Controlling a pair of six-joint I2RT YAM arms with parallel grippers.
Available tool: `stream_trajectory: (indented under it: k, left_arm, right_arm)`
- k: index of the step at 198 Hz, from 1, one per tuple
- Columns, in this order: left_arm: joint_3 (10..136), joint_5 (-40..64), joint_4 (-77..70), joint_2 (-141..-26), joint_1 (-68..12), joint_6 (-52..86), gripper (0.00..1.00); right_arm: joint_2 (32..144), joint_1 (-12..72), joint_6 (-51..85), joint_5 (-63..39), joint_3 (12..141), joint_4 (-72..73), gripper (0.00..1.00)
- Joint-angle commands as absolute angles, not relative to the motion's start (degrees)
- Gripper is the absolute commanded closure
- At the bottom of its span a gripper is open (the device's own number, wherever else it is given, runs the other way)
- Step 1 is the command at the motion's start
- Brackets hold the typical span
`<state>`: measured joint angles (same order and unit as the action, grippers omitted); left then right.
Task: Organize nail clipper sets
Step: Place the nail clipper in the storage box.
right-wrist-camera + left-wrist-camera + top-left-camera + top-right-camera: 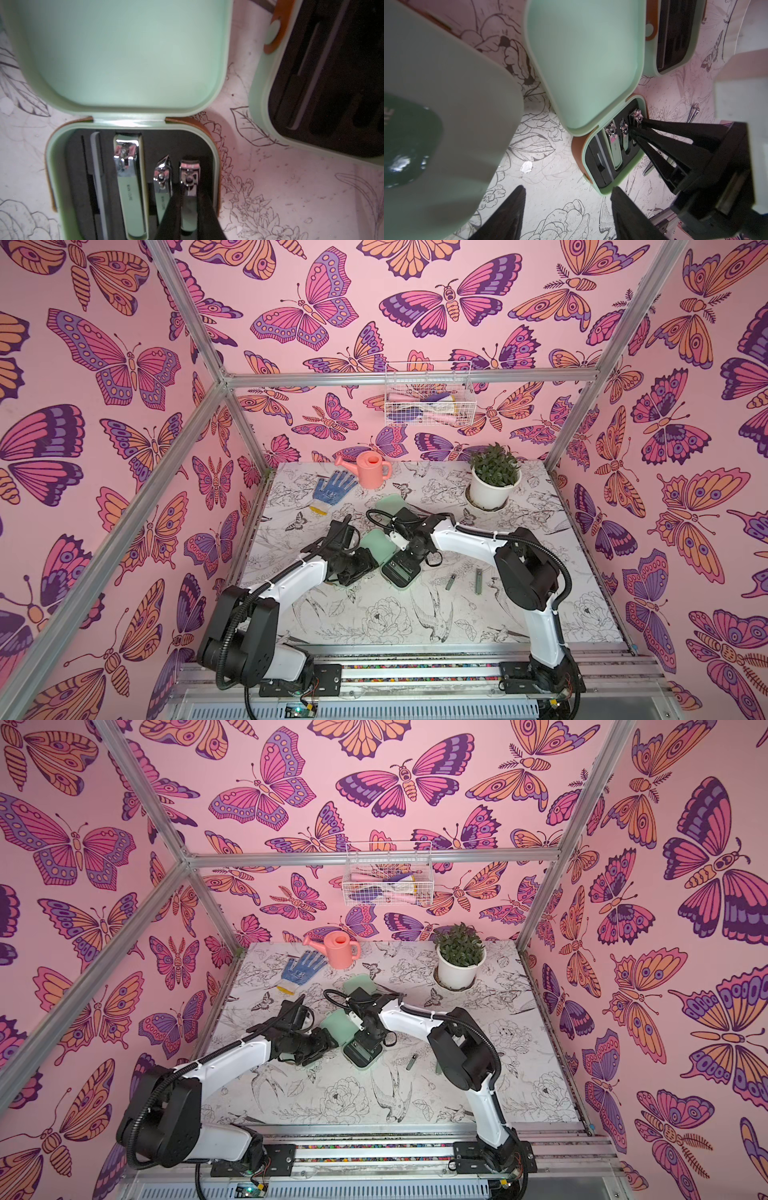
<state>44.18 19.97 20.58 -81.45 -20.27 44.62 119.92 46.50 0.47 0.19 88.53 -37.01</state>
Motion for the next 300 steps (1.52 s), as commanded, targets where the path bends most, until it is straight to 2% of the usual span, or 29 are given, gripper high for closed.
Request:
stream_trajectory:
  k: [1, 199, 300]
  left_arm:
    - [43.6, 20.5, 20.5, -81.9, -20.4, 44.6, 0.33]
    - [43.4, 20.2, 20.4, -82.0, -20.4, 44.6, 0.33]
    - [43.4, 20.3, 20.5, -81.9, -20.4, 44.6, 0.33]
  right_arm:
    - [121.3, 47.7, 2.0, -0.5, 86.8, -40.2, 0.95]
    - [123.0, 50.4, 1.7, 4.7, 87.4, -45.8, 0.95]
    - [121.0, 50.8, 2.3, 5.9, 89.5, -46.6, 0.84]
